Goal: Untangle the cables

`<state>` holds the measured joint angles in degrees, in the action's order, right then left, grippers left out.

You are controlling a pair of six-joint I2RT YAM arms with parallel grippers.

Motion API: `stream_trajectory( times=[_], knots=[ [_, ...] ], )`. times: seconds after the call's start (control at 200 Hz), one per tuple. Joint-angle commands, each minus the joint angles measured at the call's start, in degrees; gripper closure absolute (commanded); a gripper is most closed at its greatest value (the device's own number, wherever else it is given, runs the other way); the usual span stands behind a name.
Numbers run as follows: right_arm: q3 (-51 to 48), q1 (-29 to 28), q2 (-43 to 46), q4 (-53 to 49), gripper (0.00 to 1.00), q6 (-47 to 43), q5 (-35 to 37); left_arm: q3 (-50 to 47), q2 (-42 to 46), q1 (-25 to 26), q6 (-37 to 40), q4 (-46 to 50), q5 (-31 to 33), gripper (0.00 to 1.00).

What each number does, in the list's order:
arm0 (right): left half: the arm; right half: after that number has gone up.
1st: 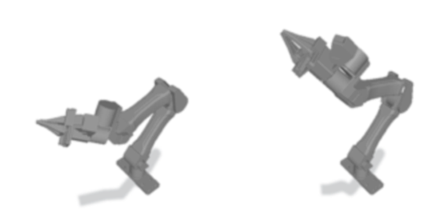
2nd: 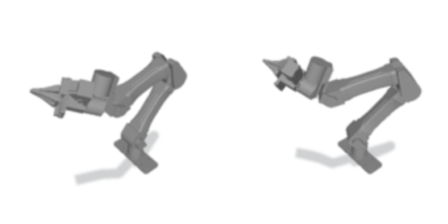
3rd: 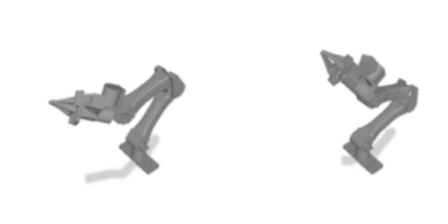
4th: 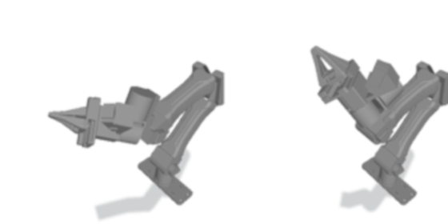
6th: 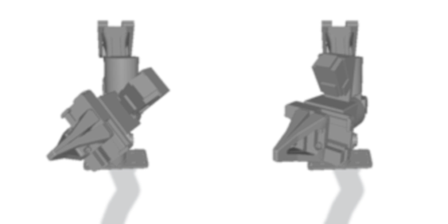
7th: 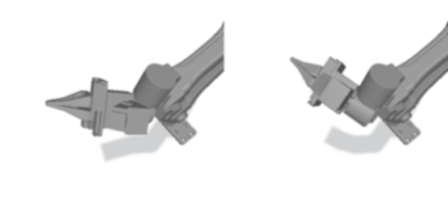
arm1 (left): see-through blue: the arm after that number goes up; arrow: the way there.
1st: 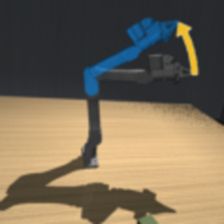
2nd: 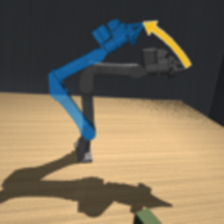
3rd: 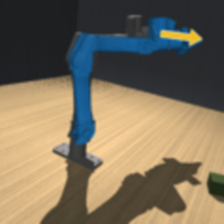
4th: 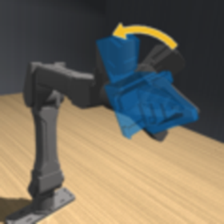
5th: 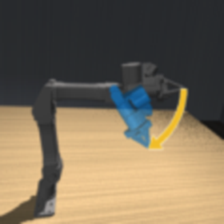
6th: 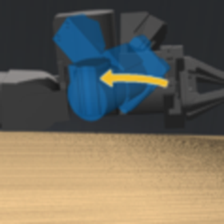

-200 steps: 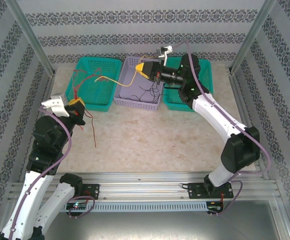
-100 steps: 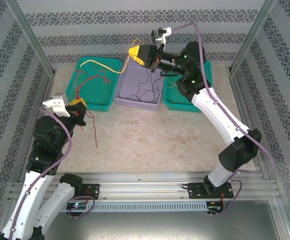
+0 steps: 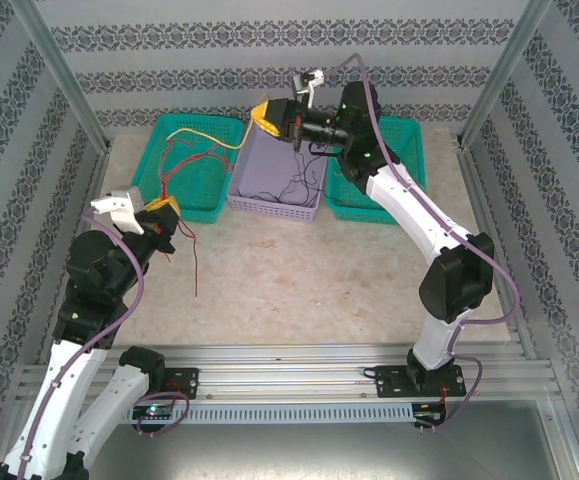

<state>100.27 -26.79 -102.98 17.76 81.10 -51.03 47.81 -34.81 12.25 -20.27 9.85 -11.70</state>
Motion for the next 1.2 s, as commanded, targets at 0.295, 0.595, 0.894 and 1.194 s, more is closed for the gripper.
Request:
stream_trajectory(
  times=[0.295, 0.595, 0.894, 1.194],
  knots=[
    [-1.0, -0.5, 2.6, 10.2, 1.00, 6.8, 2.0, 0.9, -2.0, -0.6, -2.0, -5.1, -7.6, 1.00],
    [12.3, -2.3, 4.6, -5.5, 1.00, -2.7, 2.3, 0.7, -2.5, -0.6, -2.4, -5.7, -8.9, 1.00],
    [23.1, -2.8, -1.6, -3.4, 1.00, 3.8, -2.5, 0.7, -2.7, -0.5, -2.6, -5.9, -9.2, 1.00],
    [29.9, -2.8, -6.7, -15.6, 1.00, -3.8, -5.0, 0.7, -2.3, -0.5, -2.5, -6.1, -9.5, 1.00]
  ],
)
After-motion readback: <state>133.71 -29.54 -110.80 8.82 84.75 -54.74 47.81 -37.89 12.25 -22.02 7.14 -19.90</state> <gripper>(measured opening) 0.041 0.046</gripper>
